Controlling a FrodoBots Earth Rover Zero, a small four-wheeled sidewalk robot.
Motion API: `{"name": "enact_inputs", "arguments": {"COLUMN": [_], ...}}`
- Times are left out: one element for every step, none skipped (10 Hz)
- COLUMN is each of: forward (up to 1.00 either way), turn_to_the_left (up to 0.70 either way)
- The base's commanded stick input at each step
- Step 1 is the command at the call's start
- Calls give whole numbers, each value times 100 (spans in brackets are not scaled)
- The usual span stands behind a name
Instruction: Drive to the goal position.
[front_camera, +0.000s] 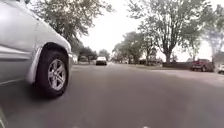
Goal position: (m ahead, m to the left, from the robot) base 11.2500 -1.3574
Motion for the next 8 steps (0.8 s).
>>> {"name": "enact_inputs", "arguments": {"forward": [70, 70, 70, 70, 70, 70, 70, 70], "turn_to_the_left": [30, 30, 30, 30, 21, -5, -5, -5]}}
